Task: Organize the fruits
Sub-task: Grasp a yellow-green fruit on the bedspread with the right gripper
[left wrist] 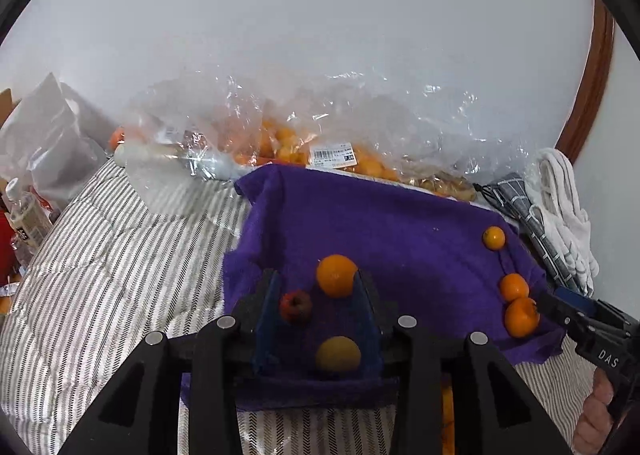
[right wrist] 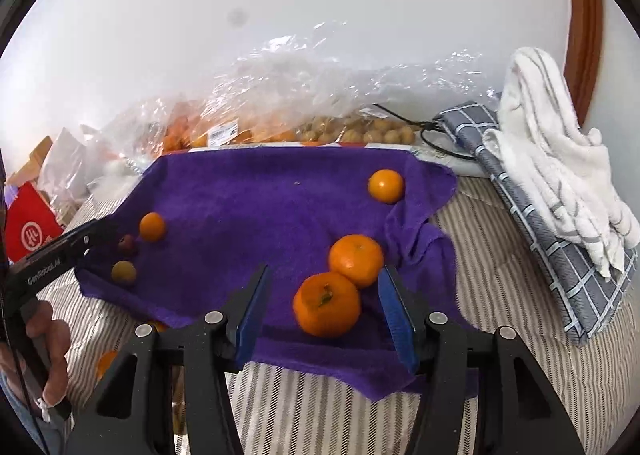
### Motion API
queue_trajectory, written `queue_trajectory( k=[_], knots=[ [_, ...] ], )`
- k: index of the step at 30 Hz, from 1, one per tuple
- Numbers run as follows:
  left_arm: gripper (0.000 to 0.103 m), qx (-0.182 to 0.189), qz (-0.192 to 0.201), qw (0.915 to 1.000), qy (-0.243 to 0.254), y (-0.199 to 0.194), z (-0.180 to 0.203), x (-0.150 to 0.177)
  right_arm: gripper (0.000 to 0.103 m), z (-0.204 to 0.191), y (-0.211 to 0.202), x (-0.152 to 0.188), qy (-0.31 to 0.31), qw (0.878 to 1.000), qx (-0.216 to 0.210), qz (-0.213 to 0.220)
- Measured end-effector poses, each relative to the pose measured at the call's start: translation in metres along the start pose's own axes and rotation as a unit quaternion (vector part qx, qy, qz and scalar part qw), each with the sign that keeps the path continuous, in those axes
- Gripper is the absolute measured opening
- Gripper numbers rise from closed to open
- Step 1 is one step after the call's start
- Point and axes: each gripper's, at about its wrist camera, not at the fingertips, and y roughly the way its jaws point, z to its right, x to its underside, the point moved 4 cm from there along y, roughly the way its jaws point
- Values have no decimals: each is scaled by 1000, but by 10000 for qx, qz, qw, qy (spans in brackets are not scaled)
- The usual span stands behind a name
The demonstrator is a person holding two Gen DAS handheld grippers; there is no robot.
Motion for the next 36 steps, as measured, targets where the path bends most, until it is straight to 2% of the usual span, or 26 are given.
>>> queue_trajectory(
  k=[9, 19, 24, 26, 29, 31, 34, 35, 36],
  knots=[
    [36, 366, 79, 9987, -352, -7, -11, -3, 55, -18, -13, 11, -11, 9996, -284, -71],
    [37, 265, 257, 9992, -149, -17, -9, -3, 53, -60, -31, 58, -338, 9984, -404, -227],
    [39, 271, 422, 9986, -143, -31, -12, -2, 53, -87, -34, 80, -588, 9947, -736, -416],
    [39, 338, 397, 9985, -158, -35, -15, 3, 53, -98, -33, 88, -727, 9928, -793, -518],
    [39, 214, 359, 9991, 11, -41, -20, 15, 53, -109, -29, 97, -929, 9908, -802, -571],
    [39, 119, 343, 9993, 104, -46, -24, 24, 48, -112, -23, 101, -1007, 9906, -714, -586],
    [39, 50, 213, 9998, 45, -49, -36, 38, 35, -113, -14, 104, -958, 9908, -693, -652],
    [39, 46, 142, 9999, 5, -49, -40, 41, 27, -112, -16, 105, -976, 9914, -644, -587],
    [39, 57, 102, 9999, -27, -49, -42, 44, 25, -112, -16, 105, -993, 9910, -678, -589]
  ],
)
